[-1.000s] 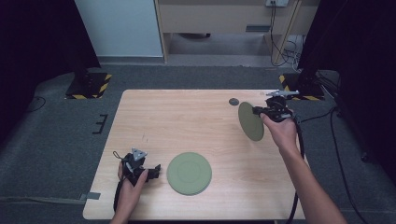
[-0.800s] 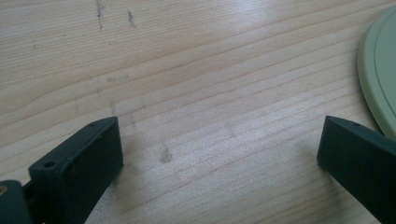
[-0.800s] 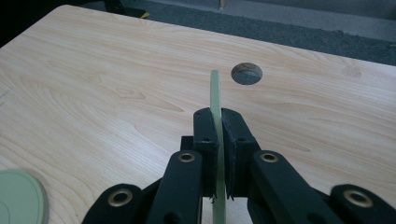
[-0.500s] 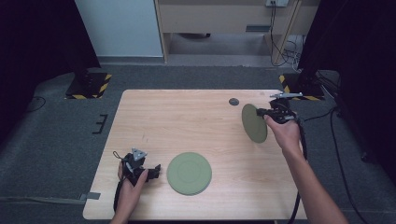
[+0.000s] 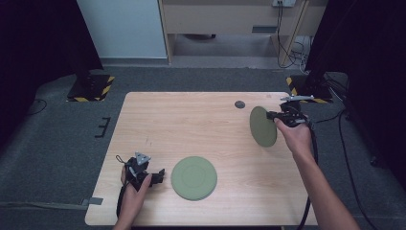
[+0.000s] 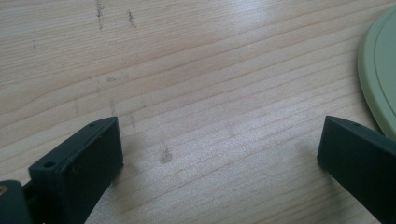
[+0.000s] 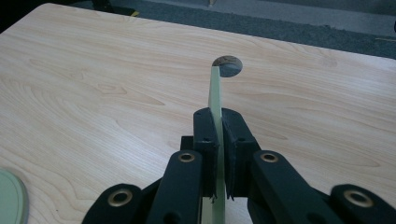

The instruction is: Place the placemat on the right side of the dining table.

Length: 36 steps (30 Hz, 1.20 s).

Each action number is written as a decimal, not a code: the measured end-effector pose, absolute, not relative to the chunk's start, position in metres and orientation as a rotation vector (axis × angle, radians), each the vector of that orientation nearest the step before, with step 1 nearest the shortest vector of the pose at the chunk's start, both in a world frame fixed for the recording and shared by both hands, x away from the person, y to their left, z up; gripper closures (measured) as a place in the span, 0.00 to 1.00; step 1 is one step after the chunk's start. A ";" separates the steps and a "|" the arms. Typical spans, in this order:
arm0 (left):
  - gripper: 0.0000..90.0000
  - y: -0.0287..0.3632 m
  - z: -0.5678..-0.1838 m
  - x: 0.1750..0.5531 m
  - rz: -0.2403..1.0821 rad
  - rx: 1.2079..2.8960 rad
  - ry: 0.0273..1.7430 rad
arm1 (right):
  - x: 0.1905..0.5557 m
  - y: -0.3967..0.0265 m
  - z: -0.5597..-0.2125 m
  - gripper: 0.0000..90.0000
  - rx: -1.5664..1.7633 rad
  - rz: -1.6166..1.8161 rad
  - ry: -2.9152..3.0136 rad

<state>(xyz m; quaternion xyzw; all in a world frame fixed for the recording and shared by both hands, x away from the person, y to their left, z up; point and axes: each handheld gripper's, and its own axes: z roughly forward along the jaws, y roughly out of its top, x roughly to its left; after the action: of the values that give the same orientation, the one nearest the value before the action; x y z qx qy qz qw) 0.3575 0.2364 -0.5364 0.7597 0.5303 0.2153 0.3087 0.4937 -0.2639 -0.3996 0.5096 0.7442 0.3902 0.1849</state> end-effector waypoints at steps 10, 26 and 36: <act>0.00 0.236 -0.536 0.357 0.569 2.008 1.402 | 0.494 -0.269 -0.400 0.95 1.444 1.091 2.094; 0.00 0.236 -0.536 0.357 0.569 2.008 1.402 | 0.494 -0.279 -0.403 0.95 1.453 1.059 2.074; 0.00 0.236 -0.536 0.358 0.569 2.008 1.402 | 0.498 -0.299 -0.411 0.95 1.514 1.030 2.034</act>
<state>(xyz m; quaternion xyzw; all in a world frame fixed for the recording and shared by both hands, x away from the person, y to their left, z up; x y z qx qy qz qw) 0.3575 0.2364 -0.5364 0.7597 0.5304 0.2152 0.3086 0.4977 -0.2989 -0.4113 0.5419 0.7281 0.3686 0.2009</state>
